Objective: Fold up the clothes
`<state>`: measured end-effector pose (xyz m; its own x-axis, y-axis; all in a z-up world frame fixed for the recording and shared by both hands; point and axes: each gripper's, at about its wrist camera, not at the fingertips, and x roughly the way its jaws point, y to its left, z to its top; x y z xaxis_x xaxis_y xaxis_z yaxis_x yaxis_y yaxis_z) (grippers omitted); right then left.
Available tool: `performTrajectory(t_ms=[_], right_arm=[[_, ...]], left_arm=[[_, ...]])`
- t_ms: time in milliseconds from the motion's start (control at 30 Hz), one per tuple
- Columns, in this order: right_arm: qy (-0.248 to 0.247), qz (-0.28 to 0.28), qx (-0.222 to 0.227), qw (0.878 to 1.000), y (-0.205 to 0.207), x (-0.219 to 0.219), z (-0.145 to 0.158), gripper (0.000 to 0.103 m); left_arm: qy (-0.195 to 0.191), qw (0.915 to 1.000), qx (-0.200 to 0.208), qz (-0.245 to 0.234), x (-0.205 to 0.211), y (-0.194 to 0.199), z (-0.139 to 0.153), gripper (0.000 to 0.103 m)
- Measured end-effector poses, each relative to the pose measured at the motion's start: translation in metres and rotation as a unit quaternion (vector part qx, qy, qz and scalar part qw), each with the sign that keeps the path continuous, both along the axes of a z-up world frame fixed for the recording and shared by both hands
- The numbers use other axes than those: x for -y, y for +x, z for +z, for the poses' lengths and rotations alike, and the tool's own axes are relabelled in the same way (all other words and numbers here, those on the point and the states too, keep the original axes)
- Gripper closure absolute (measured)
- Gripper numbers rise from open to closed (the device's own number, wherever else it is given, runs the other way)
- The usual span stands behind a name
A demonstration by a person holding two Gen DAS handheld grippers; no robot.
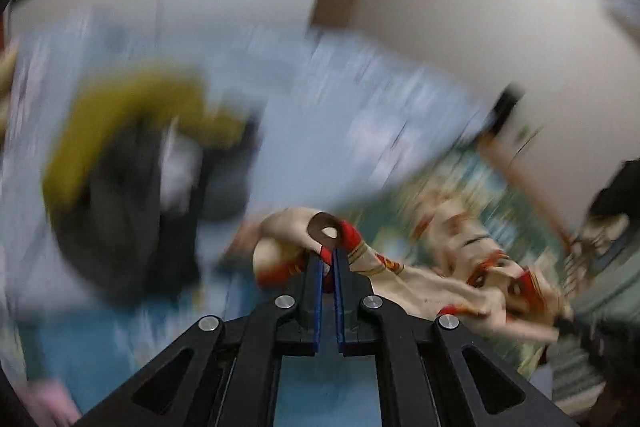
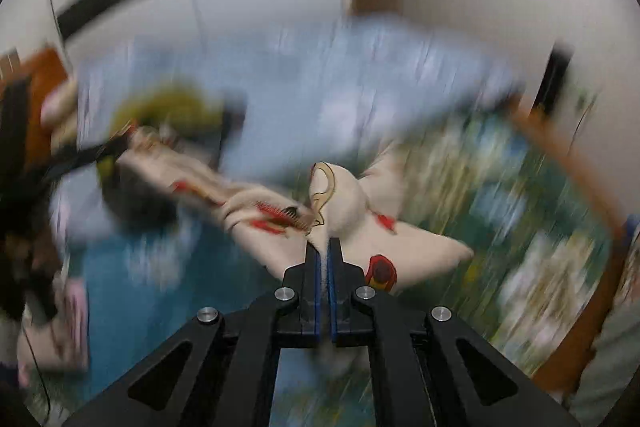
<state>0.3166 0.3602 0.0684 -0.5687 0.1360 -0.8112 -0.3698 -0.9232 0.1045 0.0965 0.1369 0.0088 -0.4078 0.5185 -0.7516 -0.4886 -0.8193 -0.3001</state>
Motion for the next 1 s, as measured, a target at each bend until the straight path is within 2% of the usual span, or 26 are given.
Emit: performTrajectory(t_ms=[33,100,133,200,333,400,467,500,567,667,800,867,1000], right_arm=[[-0.031,0.0,0.025,0.999,0.005,0.006,-0.03,0.1],[-0.092,0.0,0.074,0.993,0.016,0.019,-0.09,0.1],[-0.122,0.0,0.098,0.988,0.022,0.026,-0.119,0.1],[-0.164,-0.005,0.114,0.98,0.033,0.034,-0.142,0.1],[-0.186,0.021,0.114,0.976,0.037,0.048,-0.145,0.1],[-0.184,0.021,0.114,0.976,0.037,0.048,-0.141,0.097],[-0.182,0.017,0.114,0.976,0.04,0.047,-0.137,0.096],[-0.187,0.015,0.109,0.976,0.045,0.042,-0.137,0.093],[-0.196,0.011,0.098,0.976,0.055,0.03,-0.136,0.07],[-0.202,-0.001,0.079,0.976,0.067,0.008,-0.135,0.058],[-0.183,-0.072,0.08,0.977,0.065,-0.043,-0.146,0.054],[-0.186,-0.124,0.082,0.971,0.051,-0.074,-0.159,0.054],[-0.207,-0.192,0.071,0.957,0.021,-0.108,-0.183,0.054]], left_arm=[[-0.023,0.9993,0.028,0.005,-0.003,-0.004,-0.028,0.098],[-0.047,0.9961,0.071,0.023,0.01,0.004,-0.072,0.098],[-0.048,0.9955,0.074,0.033,0.017,0.004,-0.078,0.098],[-0.052,0.994,0.081,0.052,0.031,0.004,-0.089,0.098],[-0.058,0.9897,0.094,0.091,0.058,0.005,-0.11,0.098],[-0.052,0.9901,0.087,0.098,0.062,-0.003,-0.107,0.098],[-0.043,0.9896,0.101,0.094,0.073,-0.005,-0.106,0.098],[-0.04,0.9894,0.102,0.096,0.08,-0.003,-0.104,0.098],[-0.028,0.9892,0.105,0.099,0.09,0.006,-0.105,0.097],[0.0,0.9866,0.118,0.113,0.115,0.025,-0.108,0.097],[0.014,0.9826,0.137,0.124,0.129,0.055,-0.114,0.097],[0.036,0.979,0.148,0.136,0.136,0.069,-0.114,0.097],[0.066,0.9715,0.167,0.154,0.148,0.096,-0.112,0.097]])
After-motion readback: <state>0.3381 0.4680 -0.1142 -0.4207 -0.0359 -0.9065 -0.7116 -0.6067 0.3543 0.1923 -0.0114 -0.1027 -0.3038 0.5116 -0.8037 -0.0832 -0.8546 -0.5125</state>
